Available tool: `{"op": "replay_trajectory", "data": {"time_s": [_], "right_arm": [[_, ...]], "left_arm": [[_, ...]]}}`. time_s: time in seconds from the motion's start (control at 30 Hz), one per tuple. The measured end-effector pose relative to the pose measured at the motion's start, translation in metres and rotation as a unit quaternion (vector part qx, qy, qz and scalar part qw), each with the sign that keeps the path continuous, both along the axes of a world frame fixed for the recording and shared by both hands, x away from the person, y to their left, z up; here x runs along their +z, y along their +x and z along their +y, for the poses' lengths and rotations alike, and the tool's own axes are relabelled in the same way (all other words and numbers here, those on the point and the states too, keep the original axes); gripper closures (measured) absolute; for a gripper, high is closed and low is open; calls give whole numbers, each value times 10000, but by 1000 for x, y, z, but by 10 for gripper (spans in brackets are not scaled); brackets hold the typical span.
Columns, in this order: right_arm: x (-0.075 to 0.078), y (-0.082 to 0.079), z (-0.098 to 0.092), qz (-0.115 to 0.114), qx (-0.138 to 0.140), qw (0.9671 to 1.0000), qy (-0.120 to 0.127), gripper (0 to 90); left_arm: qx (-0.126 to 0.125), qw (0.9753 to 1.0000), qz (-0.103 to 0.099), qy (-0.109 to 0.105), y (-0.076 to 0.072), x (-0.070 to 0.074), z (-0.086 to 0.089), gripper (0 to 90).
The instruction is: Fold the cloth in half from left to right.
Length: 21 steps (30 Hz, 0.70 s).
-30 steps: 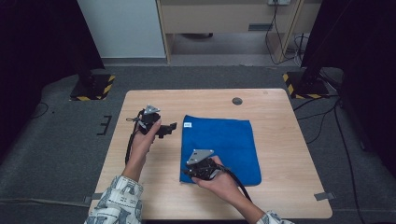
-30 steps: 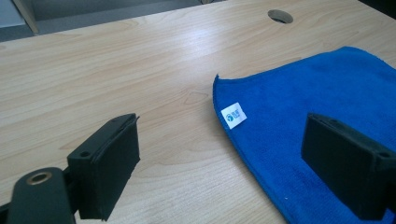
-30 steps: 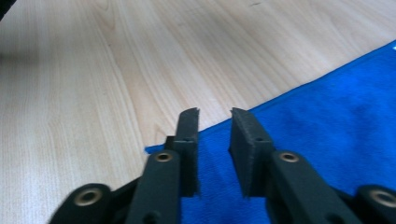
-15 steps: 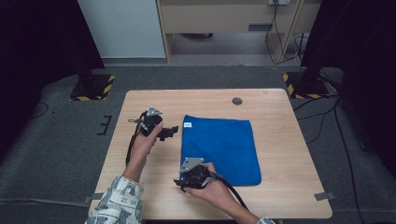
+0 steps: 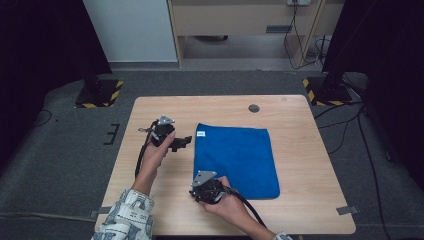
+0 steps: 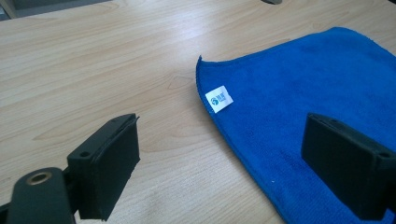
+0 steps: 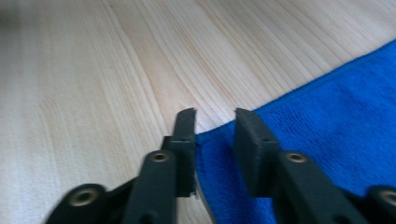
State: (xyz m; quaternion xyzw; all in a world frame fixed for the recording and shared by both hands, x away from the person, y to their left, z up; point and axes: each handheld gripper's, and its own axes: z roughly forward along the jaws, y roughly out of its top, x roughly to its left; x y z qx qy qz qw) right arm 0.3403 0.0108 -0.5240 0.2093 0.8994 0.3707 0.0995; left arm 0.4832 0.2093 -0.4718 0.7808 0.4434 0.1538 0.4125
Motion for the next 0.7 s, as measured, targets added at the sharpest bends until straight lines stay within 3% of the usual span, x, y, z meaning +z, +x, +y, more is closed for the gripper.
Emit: {"op": "replay_trajectory", "data": {"time_s": [0.2,0.4,0.7], "right_arm": [[2,5,-5,112,-70,9998,152,884],[5,5,-7,202,-69,9992,340,897],[10,-8,6,253,244,9982,491,897]], "left_arm": [[9,10000,35,18,0,-1,1,109],[-23,10000,52,-9,0,-2,0,110],[-164,9998,-14,95,7,1,-12,115]]}}
